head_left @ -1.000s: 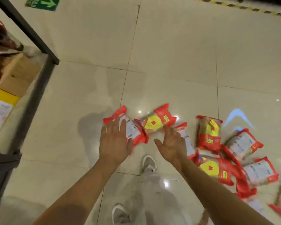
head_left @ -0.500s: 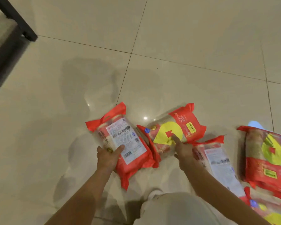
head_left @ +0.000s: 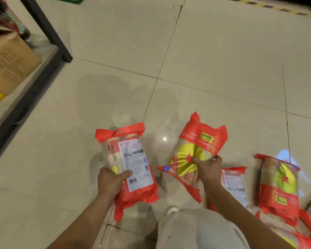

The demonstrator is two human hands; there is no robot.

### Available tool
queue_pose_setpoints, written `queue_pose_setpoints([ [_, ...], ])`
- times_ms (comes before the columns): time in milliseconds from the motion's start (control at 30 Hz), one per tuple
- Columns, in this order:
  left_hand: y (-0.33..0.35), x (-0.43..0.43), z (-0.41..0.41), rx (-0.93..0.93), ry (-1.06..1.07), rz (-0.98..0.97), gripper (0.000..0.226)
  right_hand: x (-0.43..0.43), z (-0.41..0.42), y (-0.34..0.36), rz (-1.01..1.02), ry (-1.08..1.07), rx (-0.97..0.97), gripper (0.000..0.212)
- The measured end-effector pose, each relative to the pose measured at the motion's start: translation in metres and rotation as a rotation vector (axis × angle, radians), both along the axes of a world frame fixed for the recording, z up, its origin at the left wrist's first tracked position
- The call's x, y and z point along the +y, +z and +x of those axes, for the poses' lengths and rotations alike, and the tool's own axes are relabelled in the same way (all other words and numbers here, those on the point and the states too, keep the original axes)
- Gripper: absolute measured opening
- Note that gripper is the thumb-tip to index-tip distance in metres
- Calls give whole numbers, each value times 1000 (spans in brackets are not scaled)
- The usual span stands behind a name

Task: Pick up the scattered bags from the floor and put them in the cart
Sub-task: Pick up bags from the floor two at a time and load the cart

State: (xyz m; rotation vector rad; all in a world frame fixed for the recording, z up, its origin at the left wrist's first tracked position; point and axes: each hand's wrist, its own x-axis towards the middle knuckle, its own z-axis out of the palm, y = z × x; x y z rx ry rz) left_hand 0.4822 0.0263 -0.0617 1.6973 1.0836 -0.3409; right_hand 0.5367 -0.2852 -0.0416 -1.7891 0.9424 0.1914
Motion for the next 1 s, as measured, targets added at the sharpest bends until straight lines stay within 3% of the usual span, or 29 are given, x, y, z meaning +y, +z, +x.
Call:
queue_pose_setpoints([
  [100, 140, 16, -11, -74, -39, 65, 70, 14, -2, 116, -36, 223, -122, 80],
  [300, 436, 60, -64, -266, -39, 105, 64, 70, -16, 412, 12, 573, -280, 80],
  [433, 618, 86, -128, -412, 95, 111, 60, 120, -56, 593, 84, 663, -380, 86],
  [533, 715, 115, -186, -477, 196, 140, 66, 165, -91, 690, 150, 771, -451, 89],
  [633, 788, 137, -261, -536, 327, 191, 80, 213, -131, 751, 247, 910, -526, 90],
  [767, 850, 138, -376, -549, 517, 351, 86, 271, -193, 780, 404, 1109, -553, 90],
  [900, 872, 135, -496, -497, 708, 467, 85, 329, -279, 787, 543, 1310, -510, 86],
  [1000, 883, 127, -571, -453, 835, 519, 70, 359, -345, 796, 621, 1425, -459, 86],
])
